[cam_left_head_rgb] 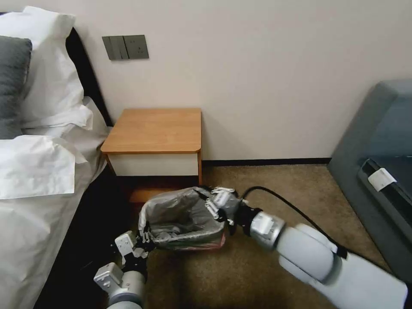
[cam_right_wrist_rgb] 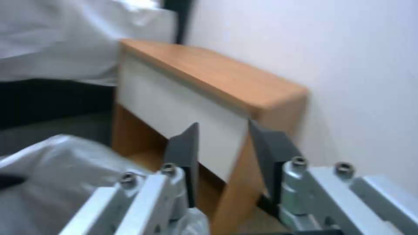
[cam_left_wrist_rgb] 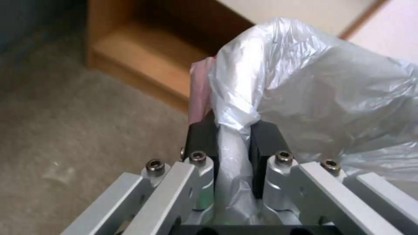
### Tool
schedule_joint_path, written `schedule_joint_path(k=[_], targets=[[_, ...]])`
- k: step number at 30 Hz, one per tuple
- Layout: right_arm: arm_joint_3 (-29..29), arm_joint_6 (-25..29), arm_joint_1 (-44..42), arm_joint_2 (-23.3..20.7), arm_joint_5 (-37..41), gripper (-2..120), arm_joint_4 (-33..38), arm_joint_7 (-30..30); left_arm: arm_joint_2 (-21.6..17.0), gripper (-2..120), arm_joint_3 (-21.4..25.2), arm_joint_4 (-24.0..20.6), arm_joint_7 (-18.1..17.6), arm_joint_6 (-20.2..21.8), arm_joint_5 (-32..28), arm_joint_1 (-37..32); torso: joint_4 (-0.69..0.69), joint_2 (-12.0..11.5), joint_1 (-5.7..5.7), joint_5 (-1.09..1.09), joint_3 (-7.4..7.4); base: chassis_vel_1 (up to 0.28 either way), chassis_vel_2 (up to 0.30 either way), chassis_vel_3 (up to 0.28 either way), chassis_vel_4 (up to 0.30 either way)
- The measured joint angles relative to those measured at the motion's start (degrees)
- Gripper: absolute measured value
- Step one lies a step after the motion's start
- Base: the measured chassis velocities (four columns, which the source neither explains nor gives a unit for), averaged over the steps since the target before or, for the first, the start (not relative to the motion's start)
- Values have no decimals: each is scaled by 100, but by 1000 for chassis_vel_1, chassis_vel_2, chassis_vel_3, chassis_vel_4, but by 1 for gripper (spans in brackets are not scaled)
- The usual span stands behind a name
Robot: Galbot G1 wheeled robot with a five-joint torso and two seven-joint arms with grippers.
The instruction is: Pick up the garbage bag from the table and place it over the trash can.
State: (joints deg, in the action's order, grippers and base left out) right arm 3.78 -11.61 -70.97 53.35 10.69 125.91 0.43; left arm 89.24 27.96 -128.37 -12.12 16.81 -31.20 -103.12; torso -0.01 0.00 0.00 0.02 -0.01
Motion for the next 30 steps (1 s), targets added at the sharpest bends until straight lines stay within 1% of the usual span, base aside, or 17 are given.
schedule_joint_path(k=[2,3,4,6,7,8,9,11,13,15,16,18,23,26,27,29,30], targets=[[252,146,-358,226,-66,43,-91,57,-37,12,-3,2,26,192,-63,2,0,0,0,-2,0,0,0,0,0],[252,146,-358,226,-66,43,-91,57,-37,12,-3,2,26,192,-63,2,0,0,0,-2,0,0,0,0,0],[434,283,-603,387,-179,50,-176,63,-62,12,-3,-9,22,364,-110,0,0,0,0,-2,0,0,0,0,0],[558,416,-764,503,-333,57,-246,52,-70,12,-1,-23,-18,547,-129,9,0,0,0,-2,0,0,0,0,0],[558,416,-764,503,-333,57,-246,52,-70,12,-1,-23,-18,547,-129,9,0,0,0,-2,0,0,0,0,0],[622,508,-891,596,-447,65,-284,31,-72,12,2,-20,-59,719,-132,29,0,0,0,-3,0,0,0,0,0],[636,529,-930,638,-484,68,-295,22,-72,12,1,-3,-70,759,-128,37,1,0,0,-2,0,0,0,0,0],[642,537,-943,656,-498,70,-297,19,-72,12,1,16,-77,778,-122,41,1,0,0,-2,0,0,0,0,0],[649,578,-982,716,-557,79,-306,0,-72,12,3,80,-89,809,-91,44,1,0,0,-3,0,0,0,0,0],[650,584,-985,722,-565,80,-308,-3,-72,12,3,87,-91,810,-88,43,1,0,0,-3,0,0,0,0,0],[651,630,-1009,769,-641,92,-325,-46,-84,12,-5,123,-103,812,-59,12,1,0,0,-3,0,0,0,0,0],[642,672,-1031,809,-698,99,-347,-88,-109,12,-17,150,-106,812,-46,-21,2,0,0,-3,0,0,0,0,0],[612,756,-1094,897,-782,100,-398,-169,-104,12,6,217,-83,807,18,-17,1,0,0,-3,0,0,0,0,0],[582,849,-1157,932,-860,100,-452,-253,-89,23,4,228,6,786,103,-12,1,0,0,-3,1,0,0,0,0],[582,849,-1157,932,-860,100,-452,-253,-89,23,4,228,6,786,103,-12,1,0,0,-3,1,0,0,0,0],[579,854,-1133,914,-859,100,-459,-259,-85,35,-1,209,22,775,165,-18,1,0,0,-2,1,0,0,0,0],[579,854,-1133,914,-859,100,-459,-259,-85,35,-1,209,22,775,165,-18,1,0,0,-2,1,0,0,0,0]])
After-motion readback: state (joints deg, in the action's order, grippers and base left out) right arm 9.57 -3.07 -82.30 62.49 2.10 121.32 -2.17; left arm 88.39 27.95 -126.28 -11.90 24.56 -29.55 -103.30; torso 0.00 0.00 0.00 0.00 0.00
